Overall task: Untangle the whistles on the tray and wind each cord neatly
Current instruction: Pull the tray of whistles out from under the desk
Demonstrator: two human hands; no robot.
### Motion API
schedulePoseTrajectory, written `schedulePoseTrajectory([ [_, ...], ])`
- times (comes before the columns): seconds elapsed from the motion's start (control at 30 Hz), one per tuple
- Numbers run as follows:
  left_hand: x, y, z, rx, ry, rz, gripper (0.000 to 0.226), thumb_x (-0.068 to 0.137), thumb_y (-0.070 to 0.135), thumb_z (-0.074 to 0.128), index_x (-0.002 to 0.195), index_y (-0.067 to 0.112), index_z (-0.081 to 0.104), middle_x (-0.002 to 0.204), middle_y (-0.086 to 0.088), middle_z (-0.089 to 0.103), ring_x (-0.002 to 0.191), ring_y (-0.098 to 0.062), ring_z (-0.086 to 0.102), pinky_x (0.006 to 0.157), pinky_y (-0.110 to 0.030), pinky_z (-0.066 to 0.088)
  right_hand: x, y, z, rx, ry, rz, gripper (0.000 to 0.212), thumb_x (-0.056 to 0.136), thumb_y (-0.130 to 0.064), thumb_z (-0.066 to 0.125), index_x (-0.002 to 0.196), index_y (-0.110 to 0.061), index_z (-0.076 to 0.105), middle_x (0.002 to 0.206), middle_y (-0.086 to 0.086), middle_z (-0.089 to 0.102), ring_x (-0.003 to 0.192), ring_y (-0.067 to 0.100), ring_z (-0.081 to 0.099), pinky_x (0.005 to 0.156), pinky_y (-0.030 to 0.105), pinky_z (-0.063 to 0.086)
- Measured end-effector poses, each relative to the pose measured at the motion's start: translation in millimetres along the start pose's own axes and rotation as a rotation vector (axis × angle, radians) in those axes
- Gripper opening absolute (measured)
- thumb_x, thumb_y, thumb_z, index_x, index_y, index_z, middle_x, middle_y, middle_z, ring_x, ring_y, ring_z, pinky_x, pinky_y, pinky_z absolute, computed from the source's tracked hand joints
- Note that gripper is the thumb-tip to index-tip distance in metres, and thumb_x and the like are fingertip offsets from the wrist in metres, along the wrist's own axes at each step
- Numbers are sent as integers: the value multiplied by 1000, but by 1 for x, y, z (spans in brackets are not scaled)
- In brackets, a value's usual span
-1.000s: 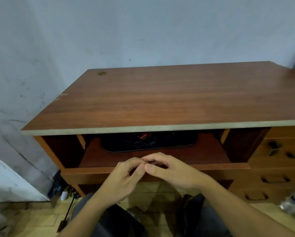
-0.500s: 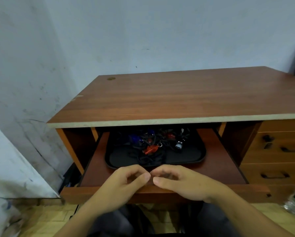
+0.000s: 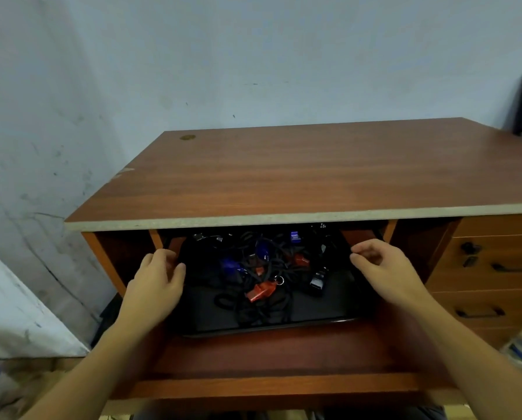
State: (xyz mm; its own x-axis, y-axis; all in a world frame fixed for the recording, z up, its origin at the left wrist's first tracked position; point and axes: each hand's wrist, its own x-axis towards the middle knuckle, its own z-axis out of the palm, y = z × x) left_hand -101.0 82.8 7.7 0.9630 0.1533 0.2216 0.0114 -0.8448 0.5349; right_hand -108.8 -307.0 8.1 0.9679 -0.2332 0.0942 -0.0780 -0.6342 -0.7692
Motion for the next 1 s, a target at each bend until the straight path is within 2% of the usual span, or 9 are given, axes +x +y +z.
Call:
schedulePoseTrajectory([
  [0.17, 16, -6, 13, 134, -122, -54, 26, 101, 35, 48, 117, 15, 45, 89, -6, 64, 77, -32, 65, 69, -42, 53, 22, -1, 14, -245, -62, 91, 29, 92, -44, 62, 118, -32, 55, 108, -6, 63, 94, 20, 61, 83, 38, 50],
  [0.3, 18, -12, 17, 199, -117, -30, 21, 101, 34, 44, 113, 17, 50, 91, -10, 67, 82, -38, 64, 72, -45, 54, 25, -9, 20, -427, -95, 127, 47, 91, -51, 56, 132, -27, 51, 109, -1, 66, 102, 30, 65, 80, 38, 52],
  [0.4, 10, -13, 14, 169, -99, -29, 26, 101, 33, 45, 122, 20, 54, 100, -9, 70, 90, -38, 66, 75, -44, 54, 16, -10, 16, -423, -100, 127, 45, 93, -50, 56, 131, -26, 55, 111, -1, 69, 102, 28, 66, 75, 36, 49],
  [0.5, -5, -10, 7, 116, -66, -32, 31, 101, 28, 47, 129, 18, 56, 108, -7, 71, 98, -35, 66, 79, -43, 52, 1, -8, 12, -373, -92, 124, 41, 96, -45, 57, 132, -26, 57, 128, 4, 67, 115, 30, 64, 85, 39, 49],
  [0.6, -21, -7, -3, 53, -49, -20, 27, 101, 24, 48, 125, 18, 59, 103, -4, 72, 95, -30, 67, 78, -40, 51, -13, -8, 6, -303, -57, 113, 32, 96, -44, 57, 124, -30, 60, 128, 4, 68, 119, 29, 62, 90, 41, 50],
  [0.77, -34, 1, -24, 4, -65, -12, 32, 101, 24, 49, 132, 18, 56, 113, -3, 71, 102, -26, 66, 84, -43, 54, -30, -16, -8, -255, -33, 103, 31, 96, -39, 59, 125, -29, 61, 130, 2, 67, 125, 25, 59, 98, 42, 49],
  [0.83, -38, 6, -32, -26, -62, -12, 33, 102, 24, 48, 133, 19, 56, 110, -2, 71, 100, -24, 67, 84, -44, 55, -38, -18, -14, -231, -19, 99, 32, 96, -38, 59, 126, -28, 61, 130, 3, 67, 126, 24, 58, 100, 44, 49],
  [0.93, -41, 10, -42, -53, -63, -3, 32, 102, 23, 49, 133, 19, 57, 92, 9, 69, 83, -12, 66, 78, -42, 56, -47, -24, -24, -224, -12, 87, 27, 97, -36, 59, 122, -28, 63, 127, 2, 68, 125, 24, 59, 100, 44, 50],
  [1.0, -42, 12, -50, -18, -76, 16, 34, 102, 25, 48, 135, 19, 55, 92, 12, 67, 83, -11, 65, 78, -42, 55, -52, -31, -31, -263, -9, 47, 18, 97, -35, 58, 113, -29, 65, 115, 1, 72, 117, 25, 63, 95, 45, 52],
])
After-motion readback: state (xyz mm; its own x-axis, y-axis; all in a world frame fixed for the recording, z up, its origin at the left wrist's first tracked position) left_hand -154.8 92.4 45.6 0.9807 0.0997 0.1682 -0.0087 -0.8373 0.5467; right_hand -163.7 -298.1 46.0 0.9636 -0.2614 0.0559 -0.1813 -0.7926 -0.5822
